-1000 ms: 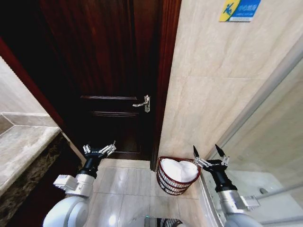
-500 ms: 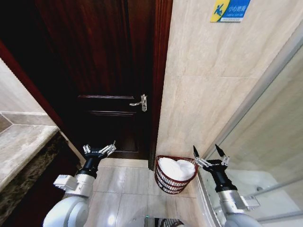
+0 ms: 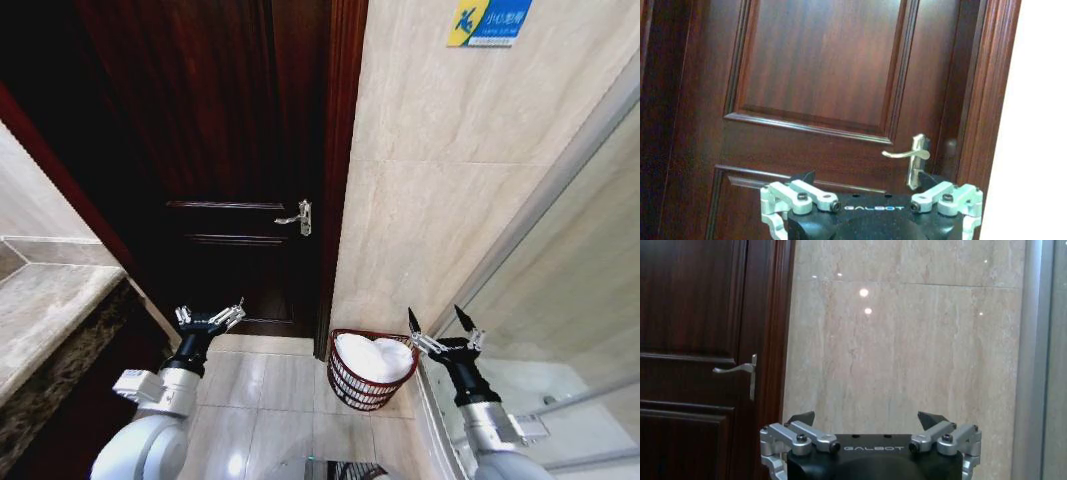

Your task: Discard the used towel into the hamper.

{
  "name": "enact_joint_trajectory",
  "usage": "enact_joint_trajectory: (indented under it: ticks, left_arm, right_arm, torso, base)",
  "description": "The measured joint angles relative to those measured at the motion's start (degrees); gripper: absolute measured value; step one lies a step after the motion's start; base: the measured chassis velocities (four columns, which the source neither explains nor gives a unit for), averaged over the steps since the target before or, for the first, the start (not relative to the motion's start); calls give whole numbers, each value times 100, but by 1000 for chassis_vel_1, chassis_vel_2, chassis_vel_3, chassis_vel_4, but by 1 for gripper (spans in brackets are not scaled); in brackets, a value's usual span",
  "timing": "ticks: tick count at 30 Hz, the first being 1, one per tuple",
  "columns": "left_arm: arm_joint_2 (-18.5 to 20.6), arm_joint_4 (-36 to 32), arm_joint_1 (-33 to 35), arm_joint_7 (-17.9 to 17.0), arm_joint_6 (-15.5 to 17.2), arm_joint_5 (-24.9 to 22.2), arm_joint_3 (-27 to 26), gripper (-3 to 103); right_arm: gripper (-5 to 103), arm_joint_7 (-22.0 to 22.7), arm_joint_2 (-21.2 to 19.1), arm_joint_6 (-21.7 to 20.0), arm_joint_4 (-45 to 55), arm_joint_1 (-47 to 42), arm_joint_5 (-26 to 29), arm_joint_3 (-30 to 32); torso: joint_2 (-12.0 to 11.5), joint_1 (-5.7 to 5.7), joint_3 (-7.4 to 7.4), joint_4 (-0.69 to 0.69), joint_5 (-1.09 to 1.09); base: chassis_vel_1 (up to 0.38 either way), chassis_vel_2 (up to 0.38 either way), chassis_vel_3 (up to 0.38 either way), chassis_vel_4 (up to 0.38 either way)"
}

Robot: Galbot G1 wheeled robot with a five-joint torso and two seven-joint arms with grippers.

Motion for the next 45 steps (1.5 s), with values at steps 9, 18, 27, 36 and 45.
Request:
enact_joint_trajectory:
  ticks: [9, 18, 27, 36, 45]
  left_arm:
    - [0, 0, 0, 0, 0, 0, 0, 100]
    - [0, 0, 0, 0, 0, 0, 0, 100]
    - [0, 0, 0, 0, 0, 0, 0, 100]
    - [0, 0, 0, 0, 0, 0, 0, 100]
    - [0, 0, 0, 0, 0, 0, 0, 100]
  right_arm:
    - [100, 0, 0, 0, 0, 0, 0, 0]
    - [100, 0, 0, 0, 0, 0, 0, 0]
    - [100, 0, 0, 0, 0, 0, 0, 0]
    - [100, 0, 0, 0, 0, 0, 0, 0]
    - [100, 0, 0, 0, 0, 0, 0, 0]
  torso:
    - [0, 1, 0, 0, 0]
    - [1, 0, 0, 0, -1]
    - [1, 0, 0, 0, -1]
    - [1, 0, 0, 0, 1]
    - [1, 0, 0, 0, 0]
  base:
    - [0, 0, 0, 0]
    - [0, 0, 0, 0]
    - [41, 49, -47, -47]
    - [11, 11, -13, -14]
    - [0, 0, 0, 0]
